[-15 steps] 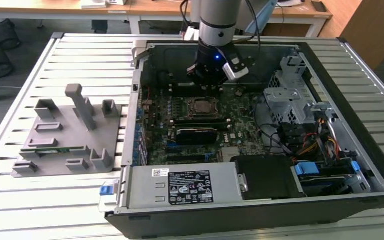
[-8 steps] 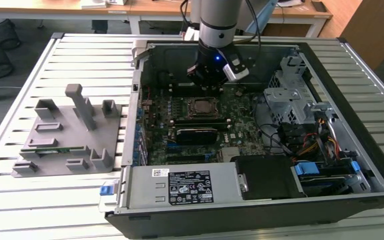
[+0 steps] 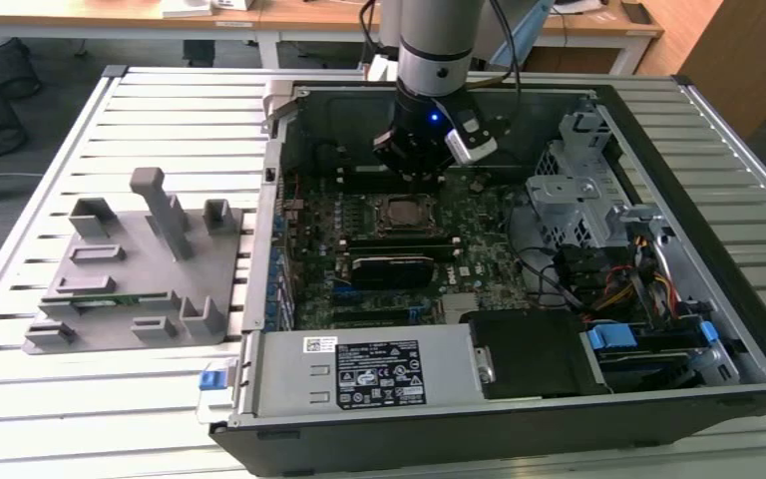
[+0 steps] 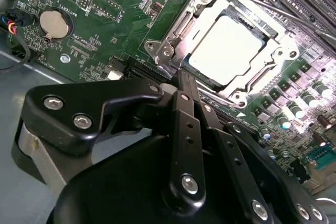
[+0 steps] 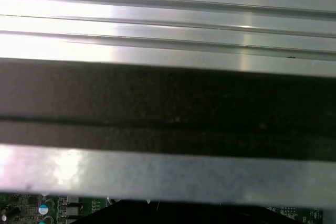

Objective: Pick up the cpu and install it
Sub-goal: 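Install the first cpu locking lever, then install the second cpu locking lever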

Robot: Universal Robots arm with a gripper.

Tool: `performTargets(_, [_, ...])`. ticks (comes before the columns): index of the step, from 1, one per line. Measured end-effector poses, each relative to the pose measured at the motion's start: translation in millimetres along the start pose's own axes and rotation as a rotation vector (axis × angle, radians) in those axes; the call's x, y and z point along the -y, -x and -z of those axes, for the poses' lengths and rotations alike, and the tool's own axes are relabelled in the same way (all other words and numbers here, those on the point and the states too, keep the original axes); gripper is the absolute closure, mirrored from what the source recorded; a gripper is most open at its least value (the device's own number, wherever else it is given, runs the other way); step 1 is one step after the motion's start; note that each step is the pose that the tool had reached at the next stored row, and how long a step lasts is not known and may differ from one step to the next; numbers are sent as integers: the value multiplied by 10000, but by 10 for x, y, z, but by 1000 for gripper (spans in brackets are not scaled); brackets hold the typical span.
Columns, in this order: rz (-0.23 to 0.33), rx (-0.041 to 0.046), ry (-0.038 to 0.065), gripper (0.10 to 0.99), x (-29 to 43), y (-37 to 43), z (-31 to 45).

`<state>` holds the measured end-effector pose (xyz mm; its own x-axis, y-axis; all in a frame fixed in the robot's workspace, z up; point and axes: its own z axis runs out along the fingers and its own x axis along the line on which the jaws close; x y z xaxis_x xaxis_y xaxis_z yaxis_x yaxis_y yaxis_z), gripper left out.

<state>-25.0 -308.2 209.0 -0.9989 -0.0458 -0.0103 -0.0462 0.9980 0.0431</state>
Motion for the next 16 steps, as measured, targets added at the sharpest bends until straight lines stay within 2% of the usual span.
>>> performTargets(7, [0, 1, 23, 980, 18, 0, 1])
performTargets(16, [0, 1, 27, 980, 88, -4, 4])
